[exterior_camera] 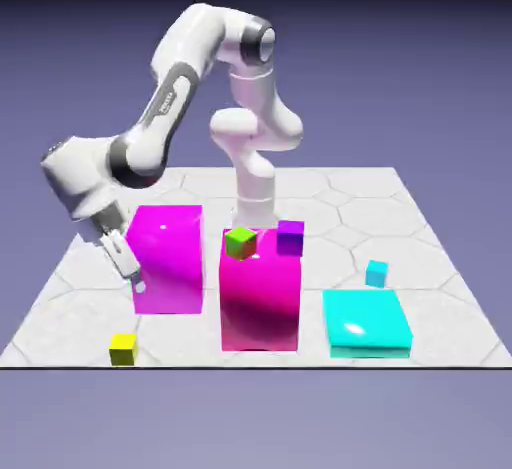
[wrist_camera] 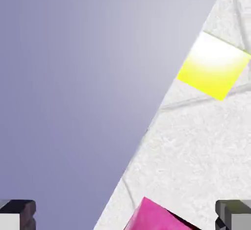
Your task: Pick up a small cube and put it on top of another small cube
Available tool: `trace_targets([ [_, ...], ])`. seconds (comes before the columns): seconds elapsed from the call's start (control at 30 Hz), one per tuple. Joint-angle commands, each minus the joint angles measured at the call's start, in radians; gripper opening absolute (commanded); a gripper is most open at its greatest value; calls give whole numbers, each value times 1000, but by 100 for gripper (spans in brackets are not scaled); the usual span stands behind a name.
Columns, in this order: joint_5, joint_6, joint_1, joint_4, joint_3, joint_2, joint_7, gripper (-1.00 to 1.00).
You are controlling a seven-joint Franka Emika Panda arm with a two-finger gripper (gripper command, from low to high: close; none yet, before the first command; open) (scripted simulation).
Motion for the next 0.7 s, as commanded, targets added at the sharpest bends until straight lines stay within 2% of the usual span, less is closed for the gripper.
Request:
trace_targets([
  [0.0, 25, -39, -8, 34, -14, 36, 10, 0],
  [0.67, 530, -816, -164, 713, -303, 761, 203, 0],
])
